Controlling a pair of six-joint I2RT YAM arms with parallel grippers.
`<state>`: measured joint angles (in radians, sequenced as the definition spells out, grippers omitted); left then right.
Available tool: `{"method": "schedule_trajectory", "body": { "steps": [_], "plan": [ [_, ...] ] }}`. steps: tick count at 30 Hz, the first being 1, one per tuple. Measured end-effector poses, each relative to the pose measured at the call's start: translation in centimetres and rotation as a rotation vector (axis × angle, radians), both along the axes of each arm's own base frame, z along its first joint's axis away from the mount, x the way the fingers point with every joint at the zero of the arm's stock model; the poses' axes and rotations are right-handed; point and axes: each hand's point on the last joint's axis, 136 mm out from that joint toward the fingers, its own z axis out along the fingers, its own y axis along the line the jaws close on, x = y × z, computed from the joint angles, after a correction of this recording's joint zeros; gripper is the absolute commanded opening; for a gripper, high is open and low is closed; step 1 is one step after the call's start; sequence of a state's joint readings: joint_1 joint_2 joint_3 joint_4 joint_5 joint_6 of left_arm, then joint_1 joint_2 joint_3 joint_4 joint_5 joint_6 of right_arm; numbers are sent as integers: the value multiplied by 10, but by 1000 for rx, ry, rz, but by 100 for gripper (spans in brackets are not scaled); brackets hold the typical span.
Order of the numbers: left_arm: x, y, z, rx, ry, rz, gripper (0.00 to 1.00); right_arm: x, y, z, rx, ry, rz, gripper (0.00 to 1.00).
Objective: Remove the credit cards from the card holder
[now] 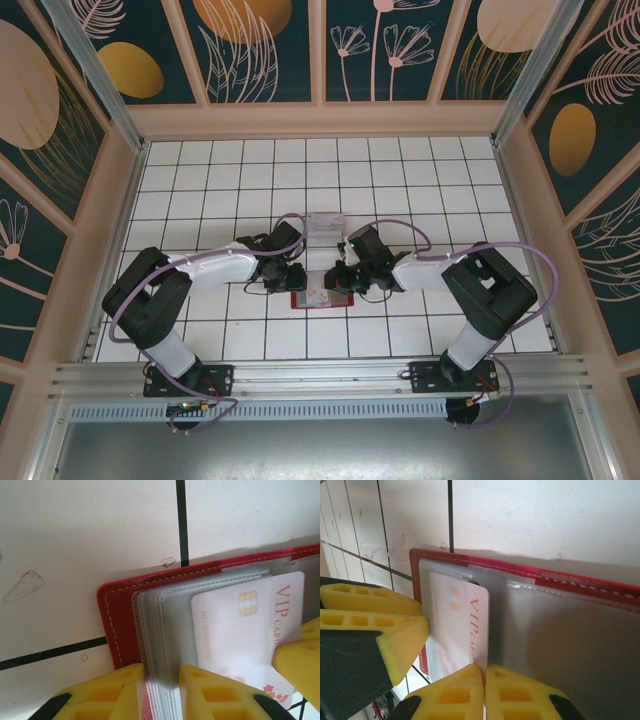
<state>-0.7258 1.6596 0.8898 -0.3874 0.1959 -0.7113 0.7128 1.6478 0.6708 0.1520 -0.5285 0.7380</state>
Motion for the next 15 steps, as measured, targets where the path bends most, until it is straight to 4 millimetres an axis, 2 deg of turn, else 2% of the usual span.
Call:
{"method": "schedule_trajectory", "body": {
  "steps": [15],
  "plan": [
    [0,0,0,3,-1,1,26,-2,-14,7,-16,-24,-15,5]
  ]
}}
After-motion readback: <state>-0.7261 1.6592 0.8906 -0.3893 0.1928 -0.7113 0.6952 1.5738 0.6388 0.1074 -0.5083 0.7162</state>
